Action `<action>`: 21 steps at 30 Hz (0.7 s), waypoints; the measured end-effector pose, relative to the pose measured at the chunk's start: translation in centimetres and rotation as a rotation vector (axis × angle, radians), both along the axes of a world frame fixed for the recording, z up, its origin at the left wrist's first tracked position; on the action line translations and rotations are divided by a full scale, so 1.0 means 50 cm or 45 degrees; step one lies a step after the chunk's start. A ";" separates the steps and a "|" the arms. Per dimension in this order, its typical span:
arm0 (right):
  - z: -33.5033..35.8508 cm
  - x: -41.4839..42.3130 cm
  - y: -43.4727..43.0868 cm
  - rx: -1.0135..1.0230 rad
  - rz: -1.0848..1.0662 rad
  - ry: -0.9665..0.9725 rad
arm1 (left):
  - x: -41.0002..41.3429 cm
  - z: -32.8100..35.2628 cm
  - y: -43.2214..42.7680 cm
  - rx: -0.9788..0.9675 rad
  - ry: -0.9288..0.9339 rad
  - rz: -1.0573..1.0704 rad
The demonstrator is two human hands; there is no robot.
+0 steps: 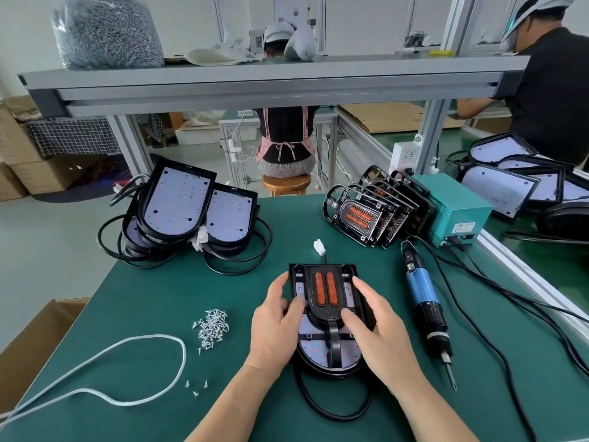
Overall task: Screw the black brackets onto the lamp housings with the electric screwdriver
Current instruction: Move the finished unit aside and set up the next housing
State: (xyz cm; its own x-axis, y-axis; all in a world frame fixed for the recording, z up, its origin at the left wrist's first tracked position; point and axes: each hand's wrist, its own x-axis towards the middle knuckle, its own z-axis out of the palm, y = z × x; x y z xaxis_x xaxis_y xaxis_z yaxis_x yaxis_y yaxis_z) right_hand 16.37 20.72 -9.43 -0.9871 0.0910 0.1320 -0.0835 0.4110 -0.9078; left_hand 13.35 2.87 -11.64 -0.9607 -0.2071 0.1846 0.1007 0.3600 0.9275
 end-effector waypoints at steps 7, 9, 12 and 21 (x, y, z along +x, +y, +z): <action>-0.013 -0.002 0.000 0.035 0.035 0.059 | 0.007 0.014 0.006 -0.033 -0.040 -0.002; -0.012 -0.004 -0.002 0.024 0.028 0.058 | 0.011 0.025 0.005 -0.031 -0.095 0.006; -0.012 -0.007 -0.001 0.015 0.030 0.063 | 0.022 0.048 -0.010 -0.221 -0.140 0.063; -0.022 -0.010 0.000 0.014 0.054 0.069 | 0.077 0.181 -0.211 -1.026 -0.558 -0.279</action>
State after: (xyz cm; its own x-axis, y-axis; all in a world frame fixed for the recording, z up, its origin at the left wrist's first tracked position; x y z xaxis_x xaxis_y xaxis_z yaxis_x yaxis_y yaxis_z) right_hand 15.86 20.72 -10.52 -0.9814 0.0479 0.1859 -0.1496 0.4157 -0.8971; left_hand 17.22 -7.68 -2.59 -0.9809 0.0189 -0.1938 -0.0569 0.9240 0.3782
